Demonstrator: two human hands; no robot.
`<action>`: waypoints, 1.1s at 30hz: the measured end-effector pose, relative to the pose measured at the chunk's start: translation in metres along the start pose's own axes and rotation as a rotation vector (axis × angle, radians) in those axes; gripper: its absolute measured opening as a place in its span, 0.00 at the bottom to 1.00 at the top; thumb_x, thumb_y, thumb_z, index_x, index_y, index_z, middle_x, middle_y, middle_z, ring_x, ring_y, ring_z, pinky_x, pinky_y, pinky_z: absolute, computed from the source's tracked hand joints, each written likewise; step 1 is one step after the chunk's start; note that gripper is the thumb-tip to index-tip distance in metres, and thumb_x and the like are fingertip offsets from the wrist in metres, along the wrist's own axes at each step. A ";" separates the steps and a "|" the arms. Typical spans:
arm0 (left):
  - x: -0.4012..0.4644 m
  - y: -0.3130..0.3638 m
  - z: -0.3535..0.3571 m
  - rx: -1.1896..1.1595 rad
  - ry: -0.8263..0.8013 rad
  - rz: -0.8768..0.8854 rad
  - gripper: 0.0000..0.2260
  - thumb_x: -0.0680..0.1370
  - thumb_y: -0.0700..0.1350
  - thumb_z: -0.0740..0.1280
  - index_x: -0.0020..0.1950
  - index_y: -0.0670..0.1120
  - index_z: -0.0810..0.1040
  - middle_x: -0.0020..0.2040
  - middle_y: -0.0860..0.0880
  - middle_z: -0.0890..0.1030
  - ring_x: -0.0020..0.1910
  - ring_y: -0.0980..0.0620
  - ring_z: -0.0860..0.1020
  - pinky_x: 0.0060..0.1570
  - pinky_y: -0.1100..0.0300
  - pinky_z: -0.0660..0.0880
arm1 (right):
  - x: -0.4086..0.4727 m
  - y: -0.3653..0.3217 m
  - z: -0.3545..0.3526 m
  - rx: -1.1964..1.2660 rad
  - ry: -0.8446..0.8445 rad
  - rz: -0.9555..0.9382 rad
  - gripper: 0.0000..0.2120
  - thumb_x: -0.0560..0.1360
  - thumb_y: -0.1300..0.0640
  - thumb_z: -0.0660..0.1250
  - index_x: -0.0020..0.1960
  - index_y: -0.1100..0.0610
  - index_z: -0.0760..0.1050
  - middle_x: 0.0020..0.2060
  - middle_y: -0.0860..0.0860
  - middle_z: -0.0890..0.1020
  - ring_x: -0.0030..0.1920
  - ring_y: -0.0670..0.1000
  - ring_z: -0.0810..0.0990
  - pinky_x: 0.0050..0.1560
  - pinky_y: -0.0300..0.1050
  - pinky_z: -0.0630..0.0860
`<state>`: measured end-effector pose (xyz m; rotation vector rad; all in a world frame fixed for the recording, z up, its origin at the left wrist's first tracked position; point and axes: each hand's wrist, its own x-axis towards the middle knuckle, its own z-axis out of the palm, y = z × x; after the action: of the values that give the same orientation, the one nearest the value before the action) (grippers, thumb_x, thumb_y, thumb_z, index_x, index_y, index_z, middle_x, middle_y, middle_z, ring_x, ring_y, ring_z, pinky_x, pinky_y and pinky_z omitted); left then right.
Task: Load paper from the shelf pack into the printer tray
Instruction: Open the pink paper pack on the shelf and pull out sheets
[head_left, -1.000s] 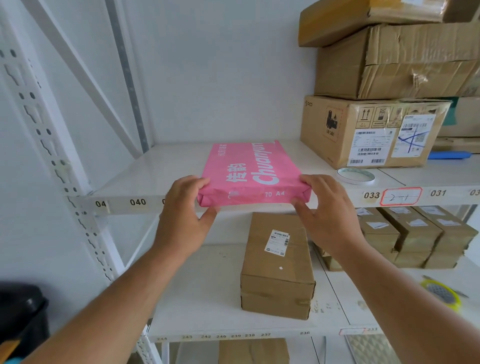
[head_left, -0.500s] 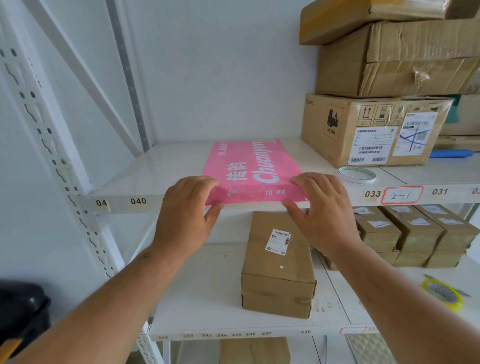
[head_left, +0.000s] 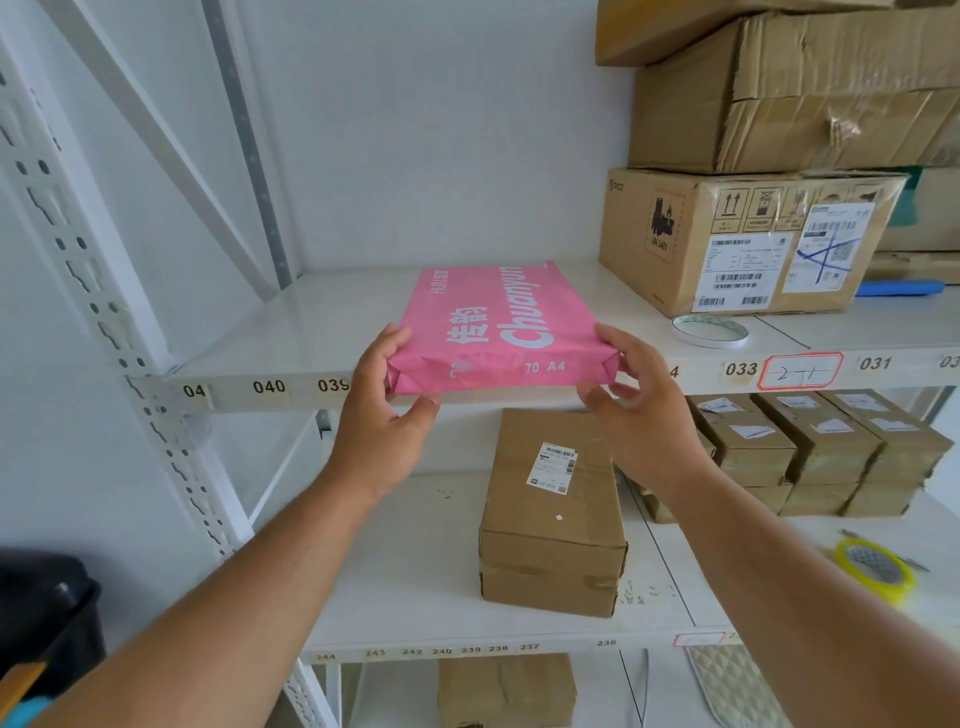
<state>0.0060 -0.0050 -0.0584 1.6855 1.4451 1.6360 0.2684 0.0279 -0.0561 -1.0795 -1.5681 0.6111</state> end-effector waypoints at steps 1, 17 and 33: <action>-0.001 0.002 0.001 -0.022 -0.001 -0.017 0.32 0.78 0.34 0.71 0.74 0.61 0.65 0.80 0.55 0.65 0.72 0.61 0.72 0.69 0.71 0.68 | -0.001 -0.001 0.000 0.022 -0.003 0.002 0.28 0.80 0.64 0.70 0.73 0.39 0.71 0.66 0.40 0.74 0.65 0.37 0.76 0.68 0.43 0.74; -0.003 0.006 0.002 -0.002 0.010 -0.013 0.31 0.78 0.38 0.74 0.76 0.55 0.66 0.80 0.55 0.65 0.72 0.58 0.72 0.71 0.66 0.68 | 0.005 -0.002 0.001 -0.208 0.058 -0.090 0.25 0.76 0.54 0.76 0.71 0.47 0.74 0.65 0.46 0.75 0.60 0.44 0.77 0.62 0.48 0.77; 0.008 0.003 -0.006 0.762 0.102 0.701 0.09 0.78 0.48 0.74 0.56 0.46 0.84 0.64 0.47 0.81 0.63 0.44 0.79 0.62 0.51 0.69 | 0.013 0.001 -0.007 -0.682 0.158 -0.870 0.04 0.78 0.64 0.73 0.44 0.61 0.81 0.45 0.55 0.84 0.46 0.62 0.79 0.49 0.59 0.76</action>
<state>0.0001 -0.0016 -0.0501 2.8193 1.7922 1.5783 0.2755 0.0385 -0.0490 -0.7530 -1.9376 -0.6199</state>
